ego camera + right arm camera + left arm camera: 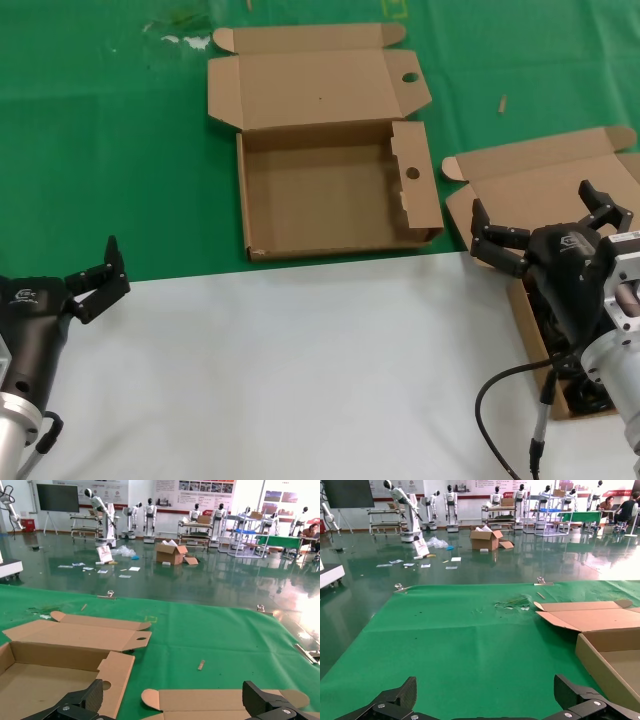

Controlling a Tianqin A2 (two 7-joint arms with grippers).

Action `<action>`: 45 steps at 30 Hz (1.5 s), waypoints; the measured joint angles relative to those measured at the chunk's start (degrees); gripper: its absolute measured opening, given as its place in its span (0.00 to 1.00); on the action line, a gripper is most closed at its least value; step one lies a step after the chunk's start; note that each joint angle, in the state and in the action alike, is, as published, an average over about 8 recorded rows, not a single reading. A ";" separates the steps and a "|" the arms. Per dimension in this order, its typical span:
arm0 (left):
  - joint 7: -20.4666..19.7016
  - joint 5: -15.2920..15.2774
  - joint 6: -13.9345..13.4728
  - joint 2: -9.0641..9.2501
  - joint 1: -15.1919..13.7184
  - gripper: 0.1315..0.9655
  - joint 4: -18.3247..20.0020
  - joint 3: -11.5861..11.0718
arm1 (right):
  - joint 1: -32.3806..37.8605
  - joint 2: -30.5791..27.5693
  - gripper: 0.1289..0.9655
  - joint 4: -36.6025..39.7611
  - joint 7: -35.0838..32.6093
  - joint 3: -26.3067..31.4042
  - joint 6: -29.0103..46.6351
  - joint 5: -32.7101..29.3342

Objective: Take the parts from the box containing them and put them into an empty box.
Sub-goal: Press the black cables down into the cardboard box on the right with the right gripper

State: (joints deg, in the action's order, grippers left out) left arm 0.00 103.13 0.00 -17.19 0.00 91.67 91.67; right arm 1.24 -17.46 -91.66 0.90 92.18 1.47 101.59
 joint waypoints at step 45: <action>0.00 0.00 0.00 0.00 0.00 0.74 0.00 0.00 | 1.20 7.45 1.00 4.47 -16.96 -11.74 11.34 3.94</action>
State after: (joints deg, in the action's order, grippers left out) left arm 0.00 103.13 0.00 -17.19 0.00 91.67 91.67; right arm 2.44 -10.01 -87.19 -16.05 80.44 12.81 105.53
